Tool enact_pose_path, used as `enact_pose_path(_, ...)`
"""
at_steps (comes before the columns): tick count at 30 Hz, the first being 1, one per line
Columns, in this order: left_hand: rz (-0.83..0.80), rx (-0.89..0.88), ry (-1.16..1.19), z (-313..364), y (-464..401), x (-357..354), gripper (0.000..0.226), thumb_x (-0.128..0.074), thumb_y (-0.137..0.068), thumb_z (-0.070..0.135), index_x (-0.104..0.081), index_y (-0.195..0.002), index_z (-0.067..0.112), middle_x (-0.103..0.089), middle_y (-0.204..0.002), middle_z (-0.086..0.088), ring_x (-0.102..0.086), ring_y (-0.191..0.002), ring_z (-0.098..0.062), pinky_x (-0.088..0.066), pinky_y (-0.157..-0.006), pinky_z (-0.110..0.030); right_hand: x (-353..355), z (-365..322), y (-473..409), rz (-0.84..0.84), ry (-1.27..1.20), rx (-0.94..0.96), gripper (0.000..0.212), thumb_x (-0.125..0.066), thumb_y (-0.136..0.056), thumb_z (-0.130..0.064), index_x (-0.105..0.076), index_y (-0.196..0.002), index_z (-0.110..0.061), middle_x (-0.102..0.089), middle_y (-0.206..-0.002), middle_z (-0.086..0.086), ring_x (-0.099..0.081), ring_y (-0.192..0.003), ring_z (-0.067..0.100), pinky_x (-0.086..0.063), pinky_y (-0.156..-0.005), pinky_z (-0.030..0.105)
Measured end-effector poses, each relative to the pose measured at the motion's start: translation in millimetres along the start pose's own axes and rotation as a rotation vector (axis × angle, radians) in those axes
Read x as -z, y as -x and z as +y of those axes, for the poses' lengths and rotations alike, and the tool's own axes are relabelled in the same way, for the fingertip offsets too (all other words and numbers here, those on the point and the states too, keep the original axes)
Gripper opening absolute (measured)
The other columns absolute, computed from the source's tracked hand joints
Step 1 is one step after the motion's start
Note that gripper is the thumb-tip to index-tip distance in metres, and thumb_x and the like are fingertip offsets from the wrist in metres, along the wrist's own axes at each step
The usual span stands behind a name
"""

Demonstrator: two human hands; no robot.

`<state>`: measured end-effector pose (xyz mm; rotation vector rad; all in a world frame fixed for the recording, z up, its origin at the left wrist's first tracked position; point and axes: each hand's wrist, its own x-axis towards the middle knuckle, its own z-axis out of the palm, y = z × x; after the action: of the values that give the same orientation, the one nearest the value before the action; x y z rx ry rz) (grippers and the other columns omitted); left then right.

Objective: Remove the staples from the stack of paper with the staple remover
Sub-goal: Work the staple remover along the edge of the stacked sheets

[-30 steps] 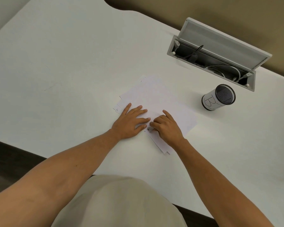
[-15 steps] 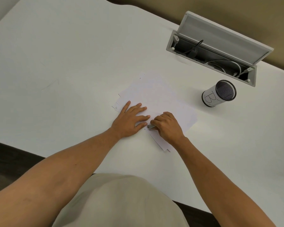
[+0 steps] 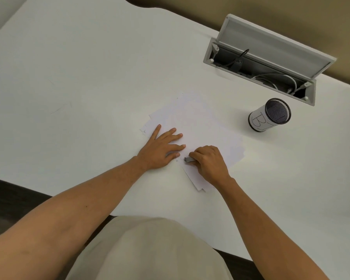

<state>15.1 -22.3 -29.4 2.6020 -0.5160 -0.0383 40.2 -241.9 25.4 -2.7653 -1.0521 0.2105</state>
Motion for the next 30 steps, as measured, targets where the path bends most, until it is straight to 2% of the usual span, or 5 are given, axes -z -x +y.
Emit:
enact_pose_path(4,-0.159,-0.041,-0.007,-1.4,-17.2,10.2,0.039,-0.041,-0.102,0.038,-0.048,-0.14,0.036,-0.027,-0.159,0.008,-0.006,-0.151,-0.016,0.014,-0.117,-0.053,-1.9,-14.6,3.0,0.034,-0.003,-0.071,0.012,-0.069,-0.088,-0.022,-0.071,-0.089,-0.01,-0.067,-0.075,0.005,-0.058,-0.066,0.026,-0.042,-0.065,0.034)
enact_pose_path(8,-0.097,-0.059,-0.025,3.6,-7.6,3.8,0.057,-0.041,-0.097,0.055,-0.039,-0.147,0.028,-0.024,-0.16,0.004,-0.007,-0.15,-0.016,0.006,-0.119,-0.054,-3.4,-25.3,13.6,0.083,-0.051,-0.219,0.011,-0.073,-0.085,-0.019,-0.07,-0.084,-0.008,-0.064,-0.07,0.007,-0.056,-0.061,0.028,-0.036,-0.056,0.034)
enact_pose_path(17,-0.091,0.053,-0.181,13.3,18.9,-13.2,0.105,-0.023,-0.079,0.088,-0.019,-0.155,0.016,-0.013,-0.163,-0.002,0.0,-0.15,-0.015,0.003,-0.119,-0.055,-10.5,-42.1,22.2,0.137,-0.138,-0.428,0.008,-0.071,-0.085,-0.015,-0.069,-0.085,-0.008,-0.066,-0.074,0.01,-0.057,-0.065,0.032,-0.043,-0.061,0.038)
enact_pose_path(24,-0.091,0.052,-0.193,15.3,16.5,-12.7,0.104,-0.024,-0.081,0.086,-0.014,-0.155,0.015,-0.009,-0.164,0.0,0.004,-0.15,-0.013,0.004,-0.118,-0.057,-9.4,-34.0,19.9,0.093,-0.103,-0.357,0.011,-0.067,-0.09,-0.019,-0.071,-0.093,-0.009,-0.066,-0.076,0.008,-0.056,-0.068,0.031,-0.036,-0.063,0.034)
enact_pose_path(30,-0.082,0.05,-0.214,15.7,16.5,-12.7,0.103,-0.026,-0.082,0.085,-0.014,-0.155,0.014,-0.009,-0.164,-0.001,0.003,-0.151,-0.015,0.002,-0.118,-0.058,-10.0,-31.1,9.2,0.125,-0.02,-0.238,0.011,-0.071,-0.085,-0.01,-0.073,-0.096,-0.013,-0.068,-0.08,0.005,-0.059,-0.072,0.027,-0.043,-0.07,0.041)
